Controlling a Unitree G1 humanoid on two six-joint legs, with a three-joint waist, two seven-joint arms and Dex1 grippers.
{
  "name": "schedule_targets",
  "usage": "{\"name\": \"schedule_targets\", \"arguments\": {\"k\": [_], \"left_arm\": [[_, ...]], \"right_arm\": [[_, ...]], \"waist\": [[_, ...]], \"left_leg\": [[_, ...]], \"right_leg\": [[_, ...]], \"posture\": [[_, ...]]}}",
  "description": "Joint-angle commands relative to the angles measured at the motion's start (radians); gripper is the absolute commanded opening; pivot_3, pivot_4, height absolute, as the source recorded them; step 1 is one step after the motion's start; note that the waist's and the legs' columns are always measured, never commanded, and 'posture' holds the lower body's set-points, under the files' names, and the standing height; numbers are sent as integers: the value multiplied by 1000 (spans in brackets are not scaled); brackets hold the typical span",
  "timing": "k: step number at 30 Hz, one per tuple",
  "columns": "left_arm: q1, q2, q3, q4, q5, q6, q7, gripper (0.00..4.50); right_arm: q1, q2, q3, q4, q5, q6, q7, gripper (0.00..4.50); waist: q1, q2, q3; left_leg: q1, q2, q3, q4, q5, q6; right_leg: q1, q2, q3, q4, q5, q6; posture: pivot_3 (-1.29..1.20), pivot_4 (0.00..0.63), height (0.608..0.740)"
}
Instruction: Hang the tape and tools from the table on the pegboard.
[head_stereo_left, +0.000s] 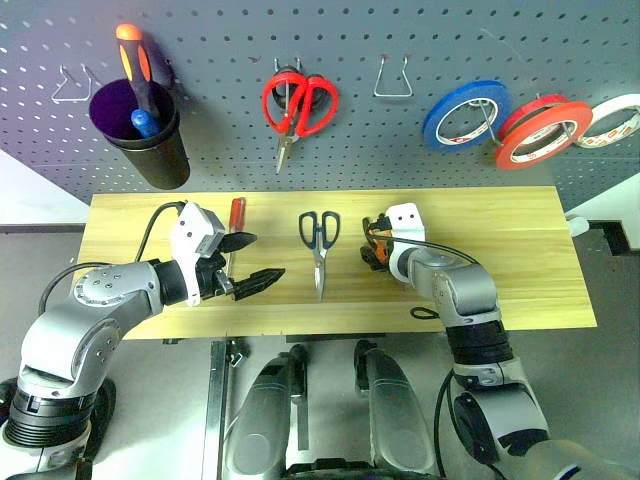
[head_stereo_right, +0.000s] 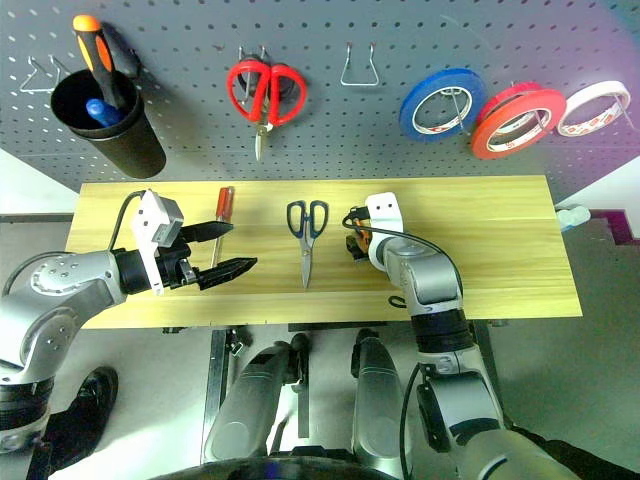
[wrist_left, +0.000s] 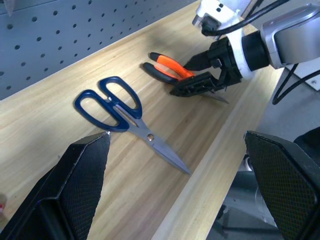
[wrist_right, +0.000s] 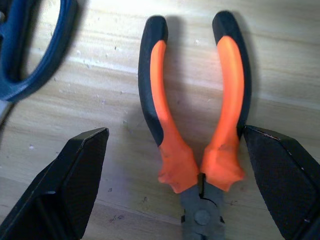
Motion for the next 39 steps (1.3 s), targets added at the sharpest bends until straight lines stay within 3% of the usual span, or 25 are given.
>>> {"name": "schedule_targets", "arguments": {"k": [1, 5, 8, 11, 13, 23, 27, 39], "left_arm": [[-3, -1, 6, -39, -14, -11, 4, 4500], [-3, 2, 10, -40, -16, -9, 5, 4500], [-8, 4, 15, -36, -19, -6, 8, 4500], [-9, 4, 17, -35, -20, -4, 11, 4500], [-7, 5, 17, -37, -20, -3, 12, 4500], [-15, 2, 14, -28, -34, 4, 22, 4500], [-20, 1, 7, -19, -32, 0, 22, 4500], [-52, -14, -23, 25, -10, -27, 9, 4500]], "right_arm": [[-5, 1, 15, 1, -16, -21, 5, 4486], [-1, -8, 26, 11, -36, -33, 5, 4315], [6, -21, 38, 16, -49, -39, 11, 3618], [7, -26, 46, 13, -61, -44, 15, 2534], [9, -32, 52, 12, -67, -48, 22, 2149], [21, -35, 44, 1, -67, -53, 49, 2147], [37, 4, -55, -68, 41, -29, 112, 2147], [201, -99, -231, -362, 291, -68, 324, 2147]], "waist": [[2, 0, 0], [2, 0, 0], [2, 0, 0], [2, 0, 0], [2, 0, 0], [3, 0, 0], [3, 0, 0], [1, 2, 4]], "left_leg": [[0, 0, 0, 0, 0, 0], [0, 0, 0, 0, 0, 0], [0, 0, 0, 0, 0, 0], [0, 0, 0, 0, 0, 0], [0, 0, 0, 0, 0, 0], [0, 0, 0, 0, 0, 0], [0, 0, 0, 0, 0, 0], [-2, 0, 0, -2, 0, 0]], "right_leg": [[0, 0, 0, 0, 0, 0], [0, 0, 0, 0, 0, 0], [0, 0, 0, 0, 0, 0], [0, 0, 0, 0, 0, 0], [0, 0, -1, 0, 0, 0], [0, 0, -1, -1, 0, 0], [0, 0, -1, -1, 0, 0], [-1, -1, -2, -2, 0, 0]], "posture": [[44, 427, 695], [47, 426, 695], [48, 429, 695], [47, 429, 695], [47, 429, 695], [40, 427, 695], [27, 429, 695], [-13, 419, 695]]}}
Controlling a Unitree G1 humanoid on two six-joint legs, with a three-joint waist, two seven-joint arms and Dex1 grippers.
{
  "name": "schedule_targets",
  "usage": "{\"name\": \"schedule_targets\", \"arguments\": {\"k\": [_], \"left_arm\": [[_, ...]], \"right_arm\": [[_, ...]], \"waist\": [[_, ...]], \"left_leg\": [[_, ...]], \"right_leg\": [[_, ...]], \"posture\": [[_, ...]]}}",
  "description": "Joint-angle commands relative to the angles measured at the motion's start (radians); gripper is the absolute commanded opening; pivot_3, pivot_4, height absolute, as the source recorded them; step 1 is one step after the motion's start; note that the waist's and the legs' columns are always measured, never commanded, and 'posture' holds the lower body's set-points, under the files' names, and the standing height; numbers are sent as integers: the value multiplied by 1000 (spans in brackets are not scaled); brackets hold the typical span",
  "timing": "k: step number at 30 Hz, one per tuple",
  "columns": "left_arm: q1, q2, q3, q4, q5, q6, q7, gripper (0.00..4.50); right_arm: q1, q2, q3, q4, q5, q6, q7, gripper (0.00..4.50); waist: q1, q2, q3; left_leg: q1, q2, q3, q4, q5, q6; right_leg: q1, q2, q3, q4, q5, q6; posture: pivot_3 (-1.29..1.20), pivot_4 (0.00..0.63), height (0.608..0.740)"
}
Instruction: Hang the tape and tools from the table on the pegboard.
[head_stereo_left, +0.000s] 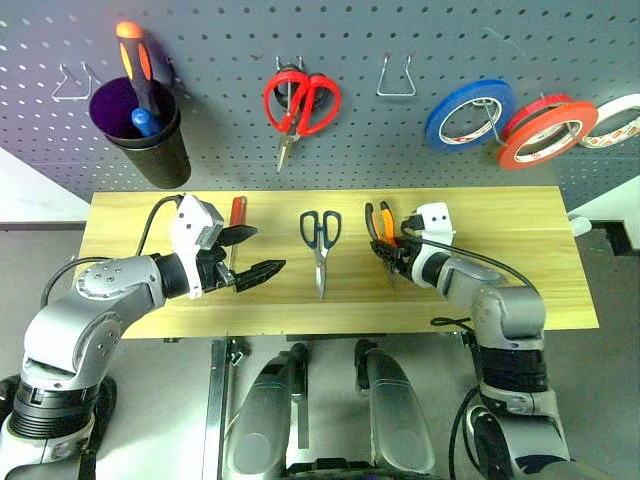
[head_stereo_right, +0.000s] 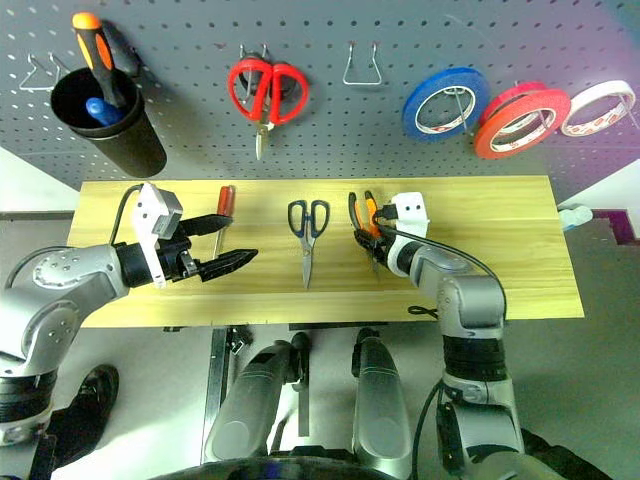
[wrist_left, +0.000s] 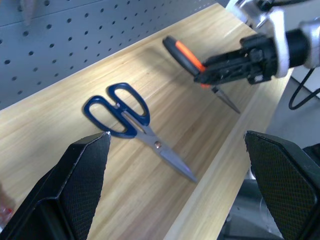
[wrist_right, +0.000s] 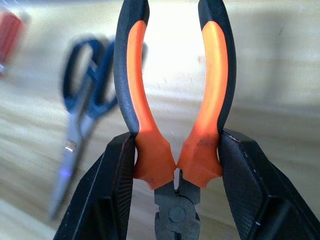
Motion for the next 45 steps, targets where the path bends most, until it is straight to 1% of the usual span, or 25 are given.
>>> {"name": "schedule_targets", "arguments": {"k": [1, 5, 8, 12, 14, 18, 22, 27, 33, 37, 40, 45], "left_arm": [[-16, -3, -10, 3, 7, -24, -11, 4500], [-39, -1, -27, 34, 29, -46, -30, 4500], [-64, -10, -40, 67, 42, -62, -40, 4500], [-87, -24, -57, 94, 56, -77, -49, 4500], [-102, -34, -57, 103, 48, -75, -50, 4500], [-120, -43, -57, 101, 32, -67, -65, 4500], [-127, -43, -51, 83, 20, -66, -74, 4500], [-109, -56, 32, 23, -53, -81, -65, 4500], [-86, -66, 56, -15, -52, -110, -49, 4500], [-81, -69, 46, -18, -47, -123, -45, 4500], [-69, -83, 35, -5, -30, -143, -36, 4500], [-72, -98, 7, -1, -21, -153, -35, 4500]], "right_arm": [[59, -8, -79, -135, 97, -45, 53, 2147], [140, -19, -114, -221, 170, -117, 120, 2147], [162, -19, -154, -266, 238, -157, 147, 2147], [160, -24, -193, -302, 311, -200, 155, 2147], [140, -19, -219, -319, 363, -224, 153, 2147], [79, -11, -226, -305, 403, -284, 133, 2147], [40, -27, -202, -267, 393, -345, 139, 2147], [-57, -31, -182, -174, 383, -418, 152, 2147], [-122, -40, -146, -91, 345, -514, 181, 2147], [-169, -45, -145, -70, 354, -534, 176, 2147], [-226, -30, -138, -71, 345, -558, 142, 2147], [-263, -28, -114, -51, 300, -612, 124, 2147]], "waist": [[2, 0, 0], [1, 0, 0], [-1, 0, 0], [-2, 0, 0], [-3, 0, 0], [-6, -1, -1], [-4, -1, -1], [-3, -2, -3], [2, -4, -7], [3, -4, -7], [3, -3, -9], [2, -5, -14]], "left_leg": [[0, 0, 0, 0, 0, 0], [-1, 0, 0, 0, 0, 0], [-1, 0, 0, 0, 0, 0], [-1, 0, 0, 0, 0, -1], [-1, 0, 0, 0, 0, 0], [-2, 0, 0, 1, 0, 0], [-2, 0, 0, 1, 0, 0], [-2, -1, 0, 3, 1, 0], [-2, -1, -1, 3, 1, -1], [-2, -1, -1, 4, 2, -1], [-2, -1, -1, 4, 2, -1], [-2, -1, -1, 4, 2, -2]], "right_leg": [[0, 0, 0, 0, 0, 0], [0, -1, 0, -2, 0, 0], [0, -1, -1, -2, 0, 0], [0, -1, -1, -1, 0, 0], [0, -1, -1, -1, 0, 0], [0, -1, -1, -1, 0, 0], [0, 0, -3, -1, 0, 0], [1, -1, -4, 1, 0, 0], [1, 0, -6, 2, 0, 0], [1, 0, -6, 2, 0, 0], [1, 0, -6, 3, 0, 0], [1, 1, -7, 3, 1, 0]], "posture": [[-21, 416, 695], [-41, 410, 695], [-60, 399, 695], [-71, 389, 695], [-78, 381, 695], [-76, 364, 695], [-51, 339, 695], [-21, 314, 695], [6, 286, 695], [11, 272, 695], [3, 273, 695], [-6, 273, 695]]}}
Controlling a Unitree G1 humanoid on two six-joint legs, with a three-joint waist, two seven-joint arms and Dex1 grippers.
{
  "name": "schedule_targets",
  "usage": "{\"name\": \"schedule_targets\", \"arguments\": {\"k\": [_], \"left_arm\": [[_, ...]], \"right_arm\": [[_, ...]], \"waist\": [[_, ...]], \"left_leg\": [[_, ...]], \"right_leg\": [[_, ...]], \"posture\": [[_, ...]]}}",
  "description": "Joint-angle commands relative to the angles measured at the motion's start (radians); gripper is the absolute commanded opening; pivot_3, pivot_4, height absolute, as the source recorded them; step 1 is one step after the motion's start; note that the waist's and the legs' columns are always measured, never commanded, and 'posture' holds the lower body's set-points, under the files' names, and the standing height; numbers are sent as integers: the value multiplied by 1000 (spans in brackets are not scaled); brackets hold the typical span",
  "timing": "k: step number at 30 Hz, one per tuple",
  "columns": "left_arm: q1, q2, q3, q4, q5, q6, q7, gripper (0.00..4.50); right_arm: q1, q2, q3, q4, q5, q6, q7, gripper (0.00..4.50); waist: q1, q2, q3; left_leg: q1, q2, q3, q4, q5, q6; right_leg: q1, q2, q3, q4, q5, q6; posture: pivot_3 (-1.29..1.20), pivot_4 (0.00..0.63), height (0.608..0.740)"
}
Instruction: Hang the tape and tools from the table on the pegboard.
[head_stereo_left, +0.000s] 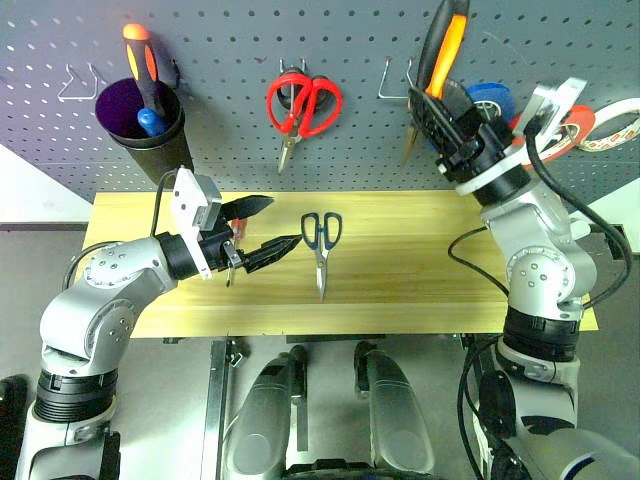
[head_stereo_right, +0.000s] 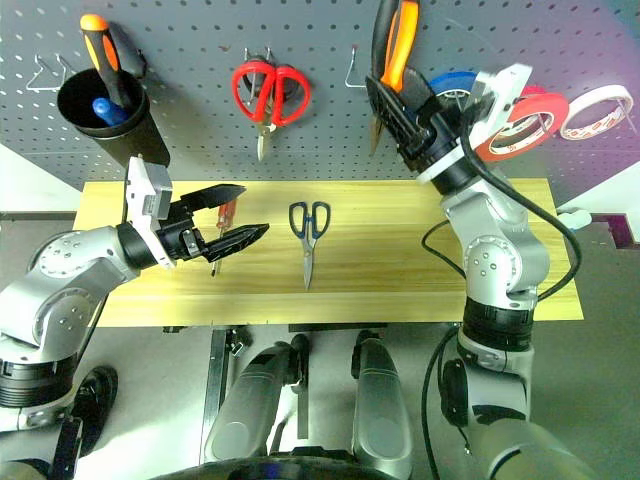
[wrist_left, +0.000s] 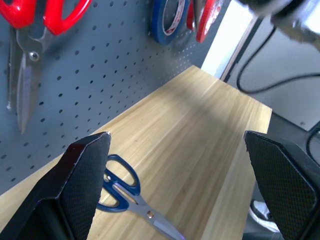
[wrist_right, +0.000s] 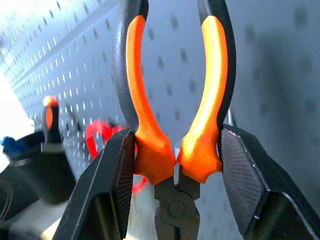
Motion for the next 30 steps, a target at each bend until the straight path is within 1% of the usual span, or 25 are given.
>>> {"name": "schedule_targets", "arguments": {"k": [1, 6, 11, 16, 27, 30], "left_arm": [[-2, -2, -4, -18, 1, -24, -5, 4500], [-8, -6, -9, -6, 6, -28, -8, 4500], [-16, -9, -20, 0, 8, -27, -9, 4500], [-8, -2, -21, -1, 8, -25, -9, 4500], [3, 0, -22, -11, -2, -8, -3, 4500], [1, 0, -23, -9, -4, -6, -4, 4500]], "right_arm": [[-22, 5, 11, -19, -19, -55, -12, 2147], [-43, 32, 43, -16, -68, -100, -62, 2147], [-112, 49, 45, 56, -119, -162, -102, 2147], [-143, 40, 42, 86, -124, -187, -100, 2147], [-221, 16, -4, 88, -71, -164, -135, 2147], [-233, 15, 9, 89, -95, -175, -147, 2147]], "waist": [[0, 0, -4], [-1, 0, -5], [-3, -1, -5], [-4, -1, -5], [-4, -1, -5], [-5, -1, -5]], "left_leg": [[0, 0, 0, 0, 0, 0], [0, 0, 0, 1, 0, 0], [0, 0, 0, 2, 1, 0], [0, 0, 0, 2, 1, 0], [0, 0, 0, 5, 1, 0], [0, 0, 0, 6, 1, 0]], "right_leg": [[0, 0, 0, 0, 0, 0], [0, 0, 0, 1, 0, 0], [0, 1, 0, 2, 0, 0], [0, 1, 0, 2, 0, 0], [0, 1, 0, 5, 0, 0], [0, 1, 0, 6, 0, 0]], "posture": [[-6, 272, 695], [-25, 276, 695], [-28, 282, 695], [-22, 295, 695], [-27, 315, 695], [-28, 317, 695]]}}
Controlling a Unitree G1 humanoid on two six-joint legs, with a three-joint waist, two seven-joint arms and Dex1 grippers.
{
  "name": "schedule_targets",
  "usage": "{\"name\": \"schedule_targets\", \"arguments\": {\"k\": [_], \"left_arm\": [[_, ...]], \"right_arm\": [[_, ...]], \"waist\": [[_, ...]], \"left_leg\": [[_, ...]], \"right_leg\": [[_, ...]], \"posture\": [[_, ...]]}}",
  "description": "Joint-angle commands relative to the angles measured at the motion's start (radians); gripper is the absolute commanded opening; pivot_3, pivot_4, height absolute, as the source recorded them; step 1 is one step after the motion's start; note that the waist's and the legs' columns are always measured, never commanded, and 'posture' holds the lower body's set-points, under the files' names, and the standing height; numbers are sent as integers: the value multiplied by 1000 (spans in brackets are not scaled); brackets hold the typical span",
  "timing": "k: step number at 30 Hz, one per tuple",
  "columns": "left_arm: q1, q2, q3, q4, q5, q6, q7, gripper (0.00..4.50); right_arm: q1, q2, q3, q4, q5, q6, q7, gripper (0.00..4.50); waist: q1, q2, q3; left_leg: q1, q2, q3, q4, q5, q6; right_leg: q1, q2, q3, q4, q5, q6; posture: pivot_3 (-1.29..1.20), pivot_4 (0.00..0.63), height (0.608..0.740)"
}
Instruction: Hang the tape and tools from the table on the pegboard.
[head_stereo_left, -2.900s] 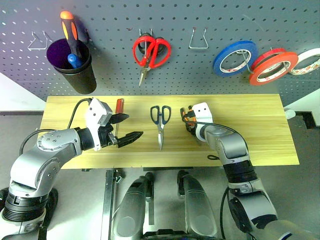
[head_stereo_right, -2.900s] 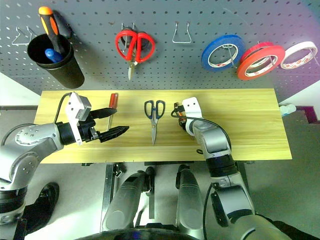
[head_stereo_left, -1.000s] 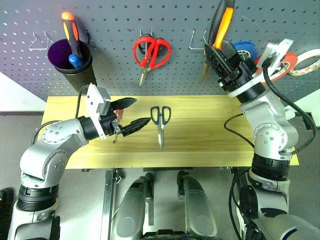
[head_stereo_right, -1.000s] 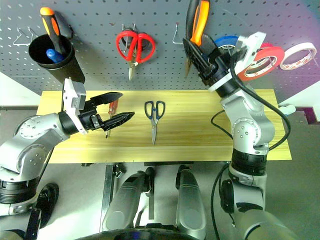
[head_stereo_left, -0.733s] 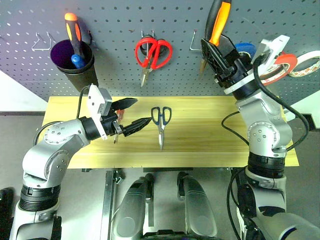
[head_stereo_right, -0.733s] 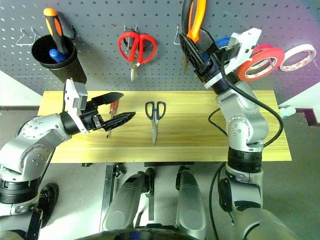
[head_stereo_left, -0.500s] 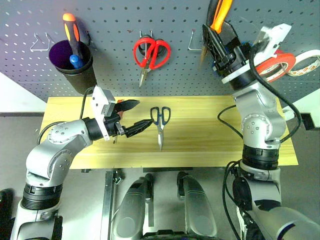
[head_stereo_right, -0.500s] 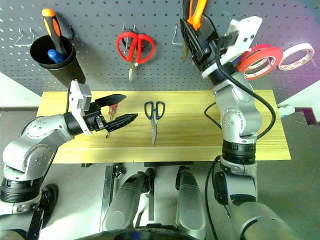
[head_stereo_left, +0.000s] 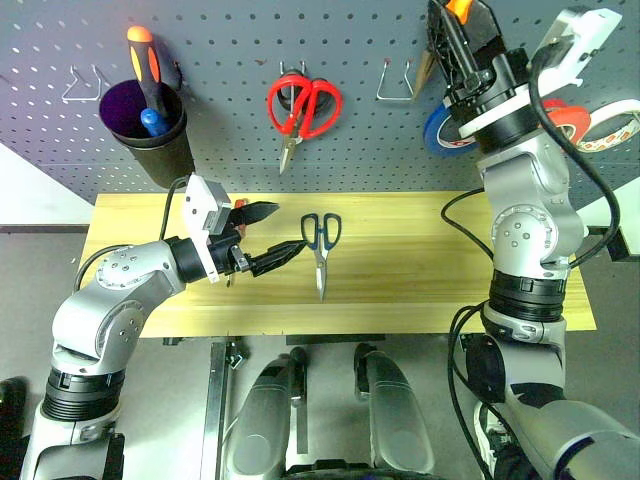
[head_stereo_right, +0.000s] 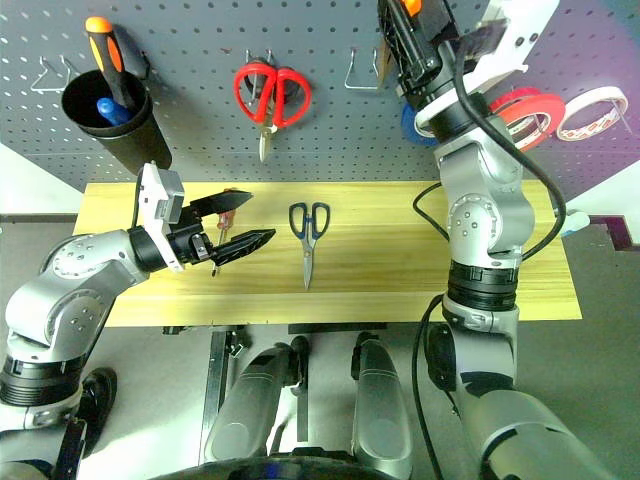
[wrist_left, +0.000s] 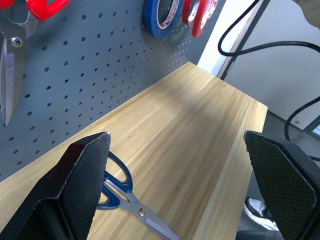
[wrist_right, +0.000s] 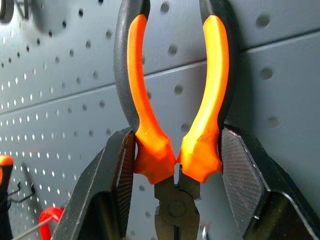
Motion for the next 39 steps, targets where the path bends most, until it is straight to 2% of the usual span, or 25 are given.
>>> {"name": "schedule_targets", "arguments": {"k": [1, 13, 26, 39], "left_arm": [[-1, 6, 6, -26, -11, -4, -5, 4500], [4, 8, 1, -36, -17, 10, -1, 4500], [24, 10, 9, -68, -38, 43, 12, 4500], [50, 25, 32, -104, -57, 68, 24, 4500]], "right_arm": [[-39, -7, 0, -34, -14, -35, -15, 2147], [-58, 82, 72, 53, -124, -157, -50, 2147], [-107, 97, 77, 170, -179, -257, -52, 2147], [29, 116, 163, 244, -345, -416, -58, 2147]], "waist": [[0, 0, 0], [-2, 0, 0], [-2, 0, 0], [-2, 0, 0]], "left_leg": [[0, 0, 0, 0, 0, 0], [0, 0, 0, 9, 0, 0], [0, 1, 0, 10, 0, 0], [0, 1, 0, 10, 0, -1]], "right_leg": [[0, 0, 0, 0, 0, 0], [0, -1, 0, 9, 0, 0], [-1, -1, 0, 12, 1, -2], [-2, -1, 1, 12, 1, -2]], "posture": [[-29, 319, 695], [-22, 331, 695], [-14, 351, 695], [10, 361, 695]]}}
